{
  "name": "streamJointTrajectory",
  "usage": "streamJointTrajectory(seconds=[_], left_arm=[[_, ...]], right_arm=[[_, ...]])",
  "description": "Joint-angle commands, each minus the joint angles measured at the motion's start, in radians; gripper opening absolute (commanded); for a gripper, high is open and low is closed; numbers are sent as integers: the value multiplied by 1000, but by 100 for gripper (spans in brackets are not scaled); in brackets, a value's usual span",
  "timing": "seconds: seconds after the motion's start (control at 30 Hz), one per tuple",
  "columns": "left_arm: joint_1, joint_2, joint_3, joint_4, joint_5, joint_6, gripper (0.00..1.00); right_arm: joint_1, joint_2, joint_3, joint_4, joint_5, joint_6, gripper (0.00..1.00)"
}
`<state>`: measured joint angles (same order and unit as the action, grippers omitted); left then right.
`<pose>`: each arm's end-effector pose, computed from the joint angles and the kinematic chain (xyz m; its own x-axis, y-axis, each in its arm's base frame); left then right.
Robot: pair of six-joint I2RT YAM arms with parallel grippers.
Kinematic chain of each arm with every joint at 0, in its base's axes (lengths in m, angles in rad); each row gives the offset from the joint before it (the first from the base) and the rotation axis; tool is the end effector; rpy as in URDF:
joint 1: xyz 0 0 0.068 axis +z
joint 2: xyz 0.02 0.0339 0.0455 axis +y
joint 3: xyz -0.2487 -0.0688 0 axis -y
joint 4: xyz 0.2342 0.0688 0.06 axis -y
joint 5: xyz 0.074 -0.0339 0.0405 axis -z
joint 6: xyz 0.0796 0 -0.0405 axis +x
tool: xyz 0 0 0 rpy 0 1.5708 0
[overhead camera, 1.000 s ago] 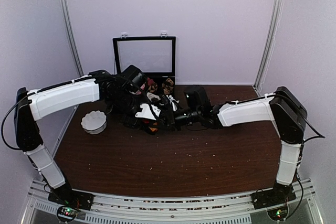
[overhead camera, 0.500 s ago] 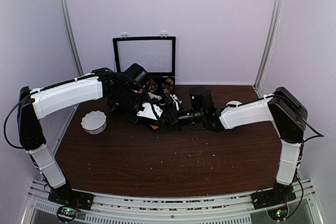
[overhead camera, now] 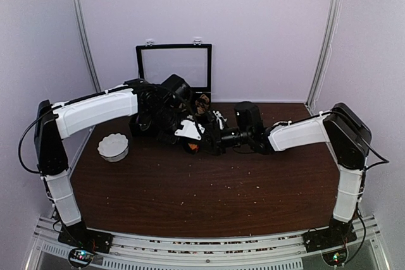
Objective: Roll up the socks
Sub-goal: Pass from the right arm to the left, then place the sock in the storage box.
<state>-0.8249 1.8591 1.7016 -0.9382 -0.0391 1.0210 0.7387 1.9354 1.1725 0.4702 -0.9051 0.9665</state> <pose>0.2749 -0.2929 0.2379 0.3001 0.9306 -0.2094 0.8917 -0.1957 0.4082 0.2812 0.3408 0.1918 -0.9216 -0.1519 -0.3573 -0.3771 0.1312 0.9168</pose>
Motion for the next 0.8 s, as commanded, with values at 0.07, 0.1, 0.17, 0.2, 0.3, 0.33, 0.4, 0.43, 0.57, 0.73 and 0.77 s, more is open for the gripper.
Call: streamJointTrajectory(seconds=[0.07,0.1,0.17,0.2,0.3,0.33,0.4,0.43,0.57,0.73,0.77], left_arm=[[79,81,92,155,-158,-74,0],[93,96,106,180,-181,-65,0],[116,133,138,225,-241,-29,0],[123,153,150,247,-267,-1,0],[131,206,166,338,-317,88,0],[132,225,182,365,-331,108,0],[132,288,243,411,-366,138,0],[132,319,284,428,-383,145,0],[131,415,385,522,-444,208,0],[127,469,385,608,-459,334,0],[125,474,371,636,-464,362,0]], right_arm=[[-97,-154,-9,-285,129,-235,100],[-115,-184,-12,-354,170,-282,100],[-146,-239,-26,-462,247,-353,100],[-165,-266,-37,-501,281,-382,100],[-189,-334,-85,-573,367,-440,100],[-190,-352,-99,-585,382,-451,100],[-191,-375,-128,-595,395,-470,100],[-191,-386,-145,-593,396,-472,100],[-190,-410,-217,-565,395,-470,100],[-192,-408,-258,-526,381,-462,100],[-192,-409,-264,-519,377,-458,100]])
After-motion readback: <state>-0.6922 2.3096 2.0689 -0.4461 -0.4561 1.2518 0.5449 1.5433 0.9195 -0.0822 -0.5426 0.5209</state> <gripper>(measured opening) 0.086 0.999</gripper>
